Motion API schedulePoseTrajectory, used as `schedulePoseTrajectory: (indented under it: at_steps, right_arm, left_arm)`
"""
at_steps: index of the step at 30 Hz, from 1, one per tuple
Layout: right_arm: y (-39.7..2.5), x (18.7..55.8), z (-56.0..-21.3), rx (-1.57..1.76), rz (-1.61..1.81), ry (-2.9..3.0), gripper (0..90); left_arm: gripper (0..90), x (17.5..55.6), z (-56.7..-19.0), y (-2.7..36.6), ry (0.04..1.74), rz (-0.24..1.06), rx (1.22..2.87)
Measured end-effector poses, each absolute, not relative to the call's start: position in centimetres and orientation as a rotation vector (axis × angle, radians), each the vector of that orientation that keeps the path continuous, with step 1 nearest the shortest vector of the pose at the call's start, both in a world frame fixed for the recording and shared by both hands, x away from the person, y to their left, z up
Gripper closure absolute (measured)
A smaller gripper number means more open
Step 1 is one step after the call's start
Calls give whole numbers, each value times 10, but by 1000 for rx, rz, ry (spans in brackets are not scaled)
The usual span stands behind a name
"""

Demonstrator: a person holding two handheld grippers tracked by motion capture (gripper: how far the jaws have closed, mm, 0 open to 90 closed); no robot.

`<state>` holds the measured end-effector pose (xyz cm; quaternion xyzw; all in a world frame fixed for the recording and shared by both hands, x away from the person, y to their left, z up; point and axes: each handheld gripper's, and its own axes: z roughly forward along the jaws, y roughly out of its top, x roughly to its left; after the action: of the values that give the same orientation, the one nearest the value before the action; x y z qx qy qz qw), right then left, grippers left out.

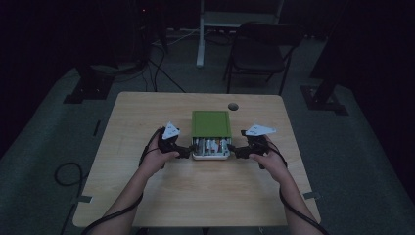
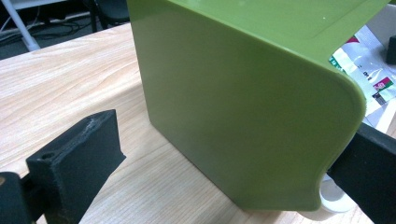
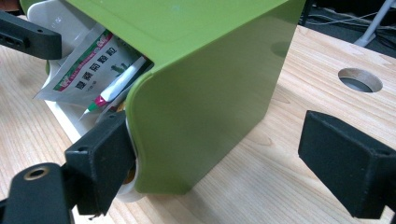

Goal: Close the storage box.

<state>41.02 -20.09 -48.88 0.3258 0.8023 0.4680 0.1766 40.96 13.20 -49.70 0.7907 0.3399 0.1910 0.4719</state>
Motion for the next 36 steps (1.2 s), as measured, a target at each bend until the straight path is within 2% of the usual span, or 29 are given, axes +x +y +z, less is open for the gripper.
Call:
schedulePoseTrajectory:
  at_steps: [16, 28, 36]
  right_arm:
    - [-201, 414, -488, 939, 1325, 2278, 113]
    - [-207, 402, -487, 994, 1345, 2277, 112]
    - [-214, 390, -494, 1011, 1331, 2277, 112]
  left_arm:
    - [12, 413, -497, 130, 830, 481, 1941]
    - [12, 395, -494, 135, 832, 445, 1941]
    - [12, 382, -505, 150, 876, 433, 1953]
